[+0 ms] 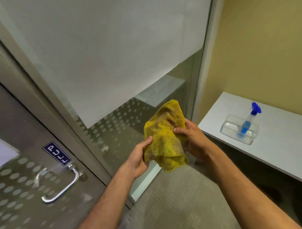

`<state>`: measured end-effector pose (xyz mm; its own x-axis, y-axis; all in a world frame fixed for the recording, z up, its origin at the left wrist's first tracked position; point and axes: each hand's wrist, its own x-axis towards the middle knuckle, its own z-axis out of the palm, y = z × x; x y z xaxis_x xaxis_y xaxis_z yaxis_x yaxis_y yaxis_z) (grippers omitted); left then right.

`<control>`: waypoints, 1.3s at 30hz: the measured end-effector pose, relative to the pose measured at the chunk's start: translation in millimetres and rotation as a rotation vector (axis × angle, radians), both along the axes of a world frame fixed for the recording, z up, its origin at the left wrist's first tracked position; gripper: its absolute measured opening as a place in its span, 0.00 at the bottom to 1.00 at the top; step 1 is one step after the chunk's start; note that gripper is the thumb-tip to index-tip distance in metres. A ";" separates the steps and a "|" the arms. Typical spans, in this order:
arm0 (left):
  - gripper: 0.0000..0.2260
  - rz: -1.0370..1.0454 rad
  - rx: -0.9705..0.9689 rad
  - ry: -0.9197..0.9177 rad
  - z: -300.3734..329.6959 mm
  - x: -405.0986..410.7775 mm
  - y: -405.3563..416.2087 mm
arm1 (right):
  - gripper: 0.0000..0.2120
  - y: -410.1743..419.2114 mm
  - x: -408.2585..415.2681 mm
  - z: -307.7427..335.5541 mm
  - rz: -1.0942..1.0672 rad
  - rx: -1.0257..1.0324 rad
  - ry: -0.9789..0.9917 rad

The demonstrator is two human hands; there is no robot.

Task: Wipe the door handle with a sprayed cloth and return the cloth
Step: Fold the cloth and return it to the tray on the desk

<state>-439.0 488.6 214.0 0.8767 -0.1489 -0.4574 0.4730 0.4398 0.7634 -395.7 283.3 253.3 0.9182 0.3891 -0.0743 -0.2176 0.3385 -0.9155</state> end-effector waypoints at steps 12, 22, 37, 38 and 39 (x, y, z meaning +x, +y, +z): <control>0.15 0.116 0.352 -0.510 80.5 117.1 -162.8 | 0.20 -189.4 79.7 70.4 -0.219 -0.229 -0.364; 0.25 -0.033 0.452 -0.611 64.1 181.4 -222.6 | 0.13 -266.4 135.1 1.7 -0.214 -0.420 0.125; 0.37 -0.798 0.523 -0.562 -55.4 349.8 -321.5 | 0.18 -360.1 296.4 -44.9 -0.539 -1.053 -0.044; 0.36 -0.810 0.508 -0.525 -63.2 358.0 -330.5 | 0.14 -365.4 307.5 -51.2 -0.563 -1.123 -0.075; 0.35 -0.820 0.509 -0.484 -71.5 364.8 -338.9 | 0.10 -369.7 317.5 -58.5 -0.569 -1.177 -0.085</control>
<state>-74.2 149.6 142.5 0.7003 -0.6637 -0.2629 0.0777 -0.2952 0.9523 -78.2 -86.5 194.8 0.9500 -0.3100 -0.0362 -0.2377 -0.6433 -0.7278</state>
